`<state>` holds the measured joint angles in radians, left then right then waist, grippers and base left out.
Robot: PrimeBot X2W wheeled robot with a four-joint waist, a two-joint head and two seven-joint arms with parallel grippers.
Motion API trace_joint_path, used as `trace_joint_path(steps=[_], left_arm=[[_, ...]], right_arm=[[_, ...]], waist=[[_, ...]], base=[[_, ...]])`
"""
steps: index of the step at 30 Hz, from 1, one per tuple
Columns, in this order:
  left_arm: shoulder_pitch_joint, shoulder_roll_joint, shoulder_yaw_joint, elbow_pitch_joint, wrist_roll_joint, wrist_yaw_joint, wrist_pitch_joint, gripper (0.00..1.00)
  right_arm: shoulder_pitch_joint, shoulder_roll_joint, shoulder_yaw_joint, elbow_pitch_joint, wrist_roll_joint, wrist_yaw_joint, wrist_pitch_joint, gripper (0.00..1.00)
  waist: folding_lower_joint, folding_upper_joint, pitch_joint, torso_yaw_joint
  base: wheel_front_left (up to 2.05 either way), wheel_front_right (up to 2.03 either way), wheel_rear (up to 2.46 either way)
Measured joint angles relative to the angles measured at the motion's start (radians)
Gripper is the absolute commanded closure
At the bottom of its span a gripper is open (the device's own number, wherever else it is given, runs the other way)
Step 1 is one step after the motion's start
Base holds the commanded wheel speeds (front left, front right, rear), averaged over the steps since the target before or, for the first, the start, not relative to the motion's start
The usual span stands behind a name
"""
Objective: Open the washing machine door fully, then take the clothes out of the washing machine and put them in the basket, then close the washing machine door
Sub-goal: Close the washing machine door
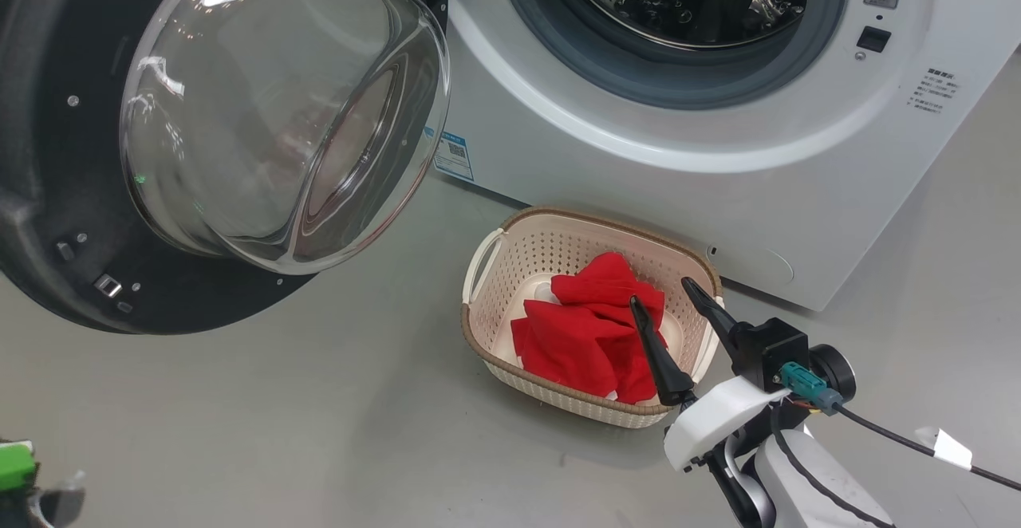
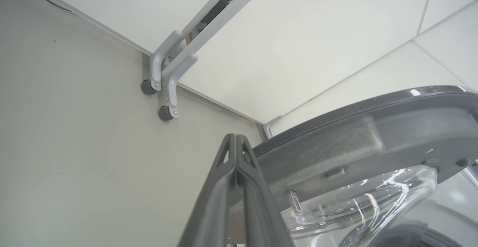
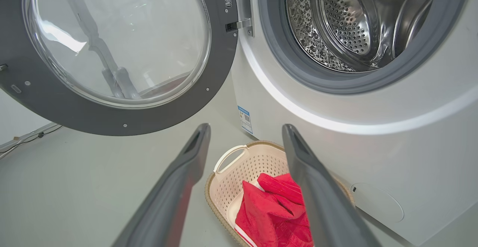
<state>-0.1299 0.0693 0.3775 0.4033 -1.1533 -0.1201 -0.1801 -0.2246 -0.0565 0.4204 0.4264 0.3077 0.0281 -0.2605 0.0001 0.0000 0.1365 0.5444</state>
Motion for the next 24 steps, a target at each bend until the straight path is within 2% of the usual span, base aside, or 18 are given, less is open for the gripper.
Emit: trace_joint_path(steps=[5, 12, 18, 22, 24], left_arm=[[-0.086, 0.098, 0.007, 0.010, -0.010, 0.000, 0.057, 1.00], [-0.195, 0.179, 0.008, 0.060, -0.029, 0.000, 0.136, 1.00], [-0.301, 0.192, 0.053, 0.132, -0.139, 0.001, 0.200, 1.00], [-0.325, 0.242, 0.076, 0.176, -0.159, 0.008, 0.239, 1.00], [-0.342, 0.247, 0.077, 0.194, -0.187, 0.009, 0.266, 1.00]], right_arm=[[0.000, 0.000, -0.004, 0.000, 0.003, -0.005, 0.000, 0.00], [0.000, 0.000, -0.013, 0.000, 0.004, -0.013, 0.000, 0.00], [0.000, 0.000, -0.012, -0.001, 0.004, -0.021, 0.000, 0.00], [0.000, 0.000, 0.000, -0.001, 0.004, -0.021, 0.000, 0.00], [-0.001, 0.000, -0.001, -0.001, 0.004, -0.021, 0.000, 0.00]], waist=[[0.0000, 0.0000, 0.006, -0.002], [0.0000, 0.0000, 0.012, -0.007], [0.0000, 0.0000, 0.018, -0.013], [0.0000, 0.0000, 0.025, -0.029], [0.0000, 0.0000, 0.029, -0.039]], base=[[0.00, 0.00, 0.00], [0.00, 0.00, 0.00], [0.00, 0.00, 0.00], [0.00, 0.00, 0.00], [0.00, 0.00, 0.00]])
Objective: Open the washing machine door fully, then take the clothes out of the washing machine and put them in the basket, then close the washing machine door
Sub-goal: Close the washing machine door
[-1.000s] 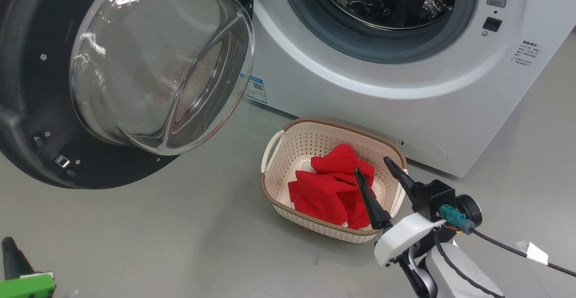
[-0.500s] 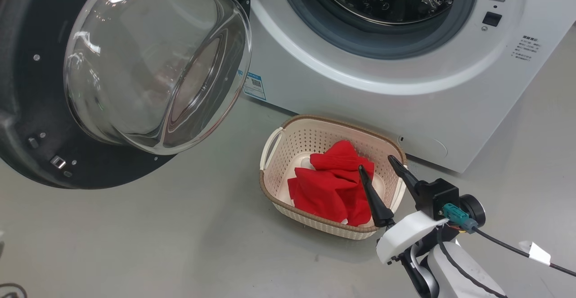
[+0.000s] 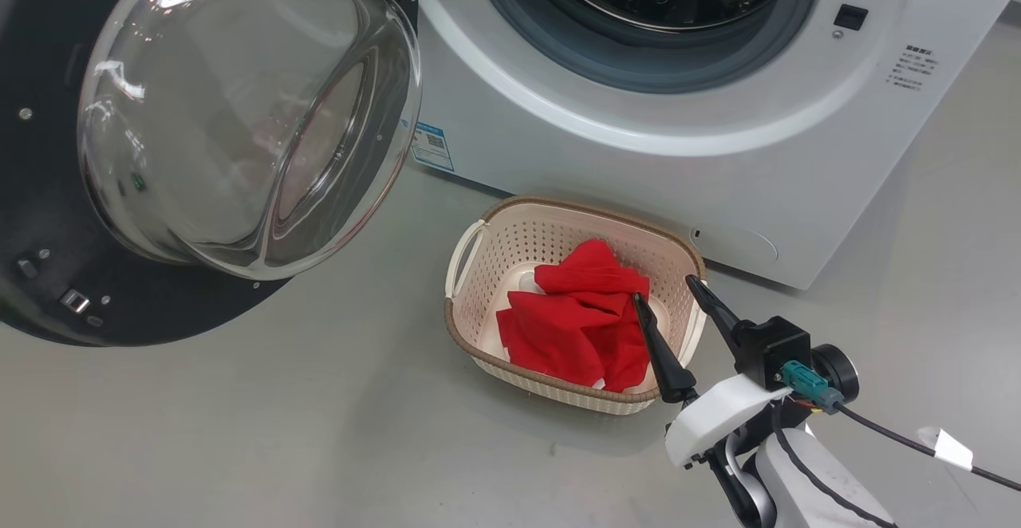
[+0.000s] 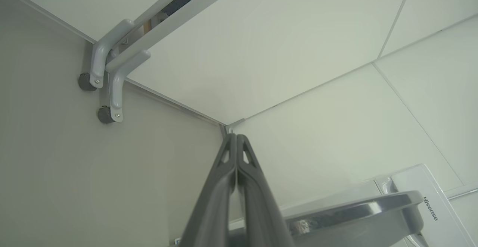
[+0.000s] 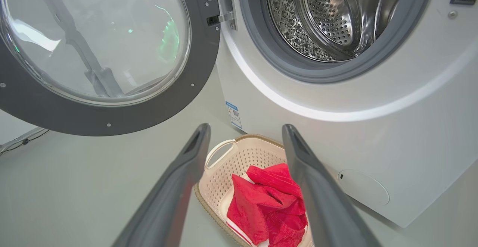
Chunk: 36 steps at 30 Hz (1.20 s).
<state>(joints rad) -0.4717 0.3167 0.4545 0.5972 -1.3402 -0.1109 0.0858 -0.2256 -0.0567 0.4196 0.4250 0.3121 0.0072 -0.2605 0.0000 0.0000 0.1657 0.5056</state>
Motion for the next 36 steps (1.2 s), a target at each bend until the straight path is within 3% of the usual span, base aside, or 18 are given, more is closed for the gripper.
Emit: trace_joint_path(steps=[22, 28, 36], left_arm=[[-0.088, 0.019, -0.035, 0.139, -0.126, 0.007, 0.276, 1.00], [-0.088, 0.019, -0.052, 0.142, -0.160, -0.002, 0.385, 1.00], [-0.077, -0.009, -0.055, 0.112, -0.285, -0.009, 0.585, 1.00]], right_arm=[[-0.014, -0.002, -0.021, 0.000, 0.000, -0.002, 0.000, 0.00], [-0.013, -0.002, -0.030, 0.002, 0.002, -0.002, 0.000, 0.00], [-0.009, -0.001, -0.021, 0.008, 0.014, 0.000, 0.000, 0.00]], waist=[[0.0000, 0.0000, 0.022, -0.042], [0.0000, 0.0000, 0.009, -0.038], [0.0000, 0.0000, -0.015, -0.036]], base=[[0.00, 0.00, 0.00], [0.00, 0.00, 0.00], [0.00, 0.00, 0.00]])
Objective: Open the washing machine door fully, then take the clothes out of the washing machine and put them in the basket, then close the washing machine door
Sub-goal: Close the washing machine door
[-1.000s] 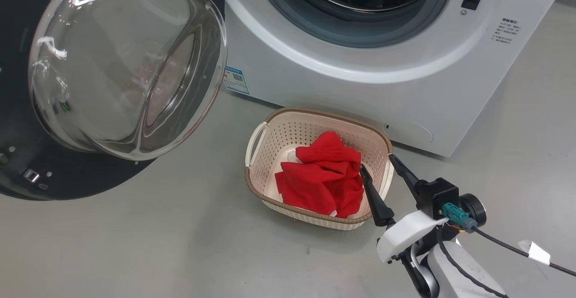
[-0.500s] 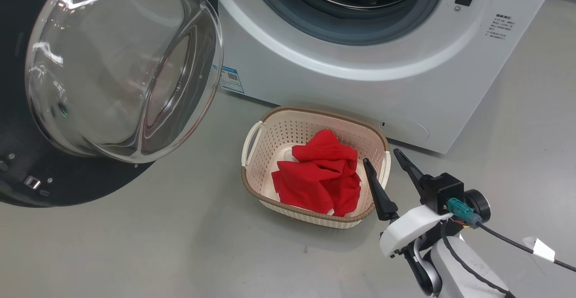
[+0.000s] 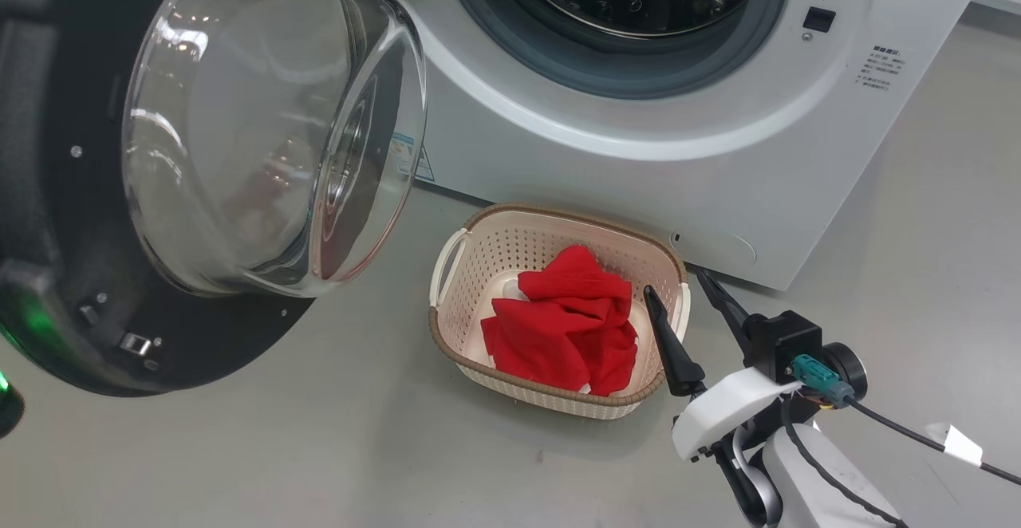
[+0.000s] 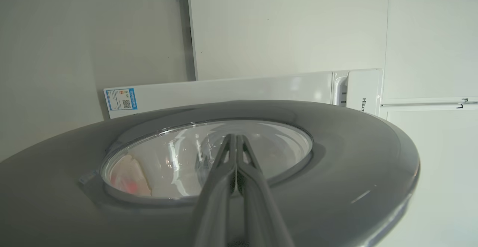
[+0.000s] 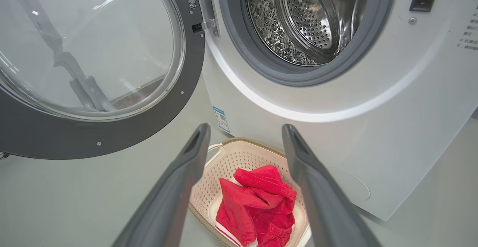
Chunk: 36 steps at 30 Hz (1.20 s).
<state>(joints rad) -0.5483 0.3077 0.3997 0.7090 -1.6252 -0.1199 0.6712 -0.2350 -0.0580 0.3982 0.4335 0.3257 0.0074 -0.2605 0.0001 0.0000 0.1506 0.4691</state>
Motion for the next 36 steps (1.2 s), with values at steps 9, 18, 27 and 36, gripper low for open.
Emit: trace_joint_path(steps=[9, 18, 27, 36], left_arm=[[0.057, -0.041, 0.017, -0.072, -0.150, 0.000, 0.225, 1.00], [0.112, -0.091, -0.004, -0.171, -0.243, -0.001, 0.430, 1.00], [0.171, -0.123, -0.036, -0.269, -0.285, -0.001, 0.546, 1.00], [0.203, -0.174, -0.071, -0.343, -0.283, -0.001, 0.568, 1.00]], right_arm=[[0.013, 0.001, 0.009, 0.008, 0.011, -0.001, 0.000, 0.00], [0.014, 0.001, 0.013, 0.013, 0.035, -0.002, 0.000, 0.00], [0.014, 0.001, 0.026, 0.011, 0.051, -0.010, 0.000, 0.00], [0.013, 0.001, 0.048, -0.005, 0.061, -0.026, 0.000, 0.00]], waist=[[0.0000, 0.0000, -0.007, -0.017], [-0.0001, 0.0000, -0.008, -0.059], [-0.0001, 0.0001, -0.005, -0.117], [0.0000, 0.0000, 0.015, -0.206]], base=[[0.00, 0.00, 0.00], [0.00, 0.00, 0.00], [0.00, 0.00, 0.00], [0.00, 0.00, 0.00]])
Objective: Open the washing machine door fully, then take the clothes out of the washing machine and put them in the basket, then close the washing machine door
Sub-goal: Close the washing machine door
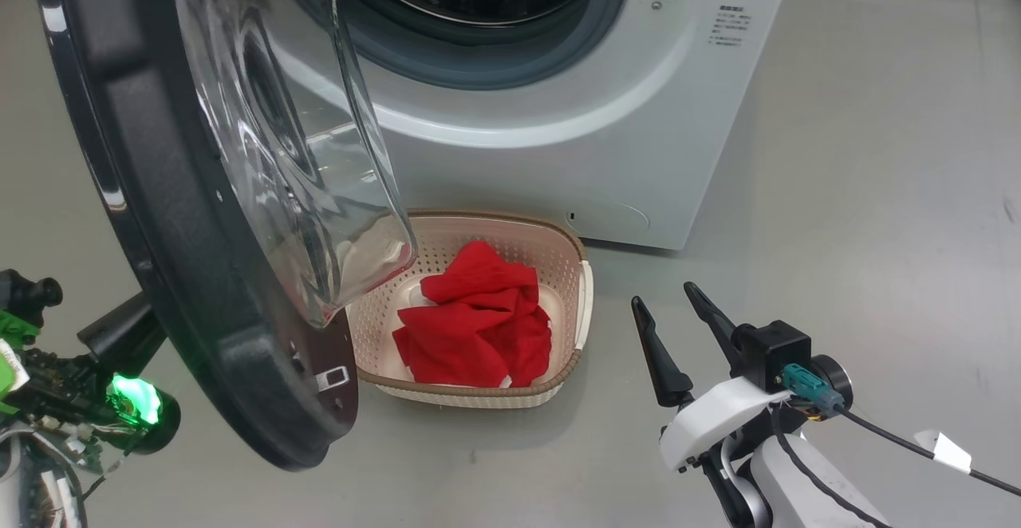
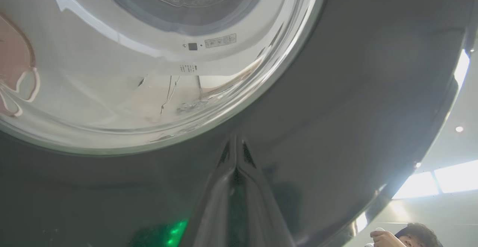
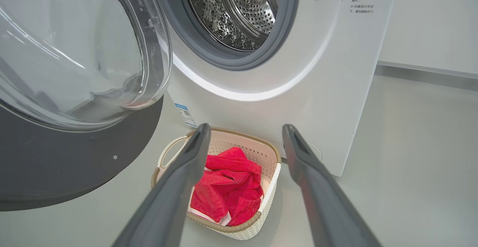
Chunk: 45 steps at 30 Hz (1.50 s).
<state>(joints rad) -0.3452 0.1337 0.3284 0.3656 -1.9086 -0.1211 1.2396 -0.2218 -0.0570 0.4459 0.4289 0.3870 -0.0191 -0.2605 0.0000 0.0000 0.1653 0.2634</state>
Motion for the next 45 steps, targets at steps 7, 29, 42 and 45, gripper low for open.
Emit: trace_joint_path(steps=[7, 29, 42, 45], left_arm=[[-0.001, -0.051, -0.021, -0.042, 0.000, 0.000, -0.009, 1.00], [-0.162, -0.083, -0.038, -0.113, 0.081, 0.000, -0.212, 1.00], [-0.327, -0.081, 0.033, -0.109, 0.204, 0.000, -0.427, 1.00], [-0.365, -0.081, 0.047, -0.099, 0.211, 0.000, -0.472, 1.00]], right_arm=[[0.000, 0.000, 0.009, -0.015, 0.002, -0.020, 0.000, 0.00], [-0.018, 0.000, 0.040, -0.094, 0.052, -0.055, 0.000, 0.00], [-0.021, 0.001, 0.063, -0.137, 0.088, -0.073, 0.000, 0.00], [-0.021, 0.002, 0.063, -0.147, 0.097, -0.080, 0.000, 0.00]], waist=[[0.0000, 0.0000, 0.025, -0.080], [0.0000, 0.0000, 0.135, -0.352], [0.0000, 0.0000, 0.224, -0.506], [0.0000, 0.0001, 0.246, -0.533]], base=[[0.00, 0.00, 0.00], [0.00, 0.00, 0.00], [0.00, 0.00, 0.00], [0.00, 0.00, 0.00]])
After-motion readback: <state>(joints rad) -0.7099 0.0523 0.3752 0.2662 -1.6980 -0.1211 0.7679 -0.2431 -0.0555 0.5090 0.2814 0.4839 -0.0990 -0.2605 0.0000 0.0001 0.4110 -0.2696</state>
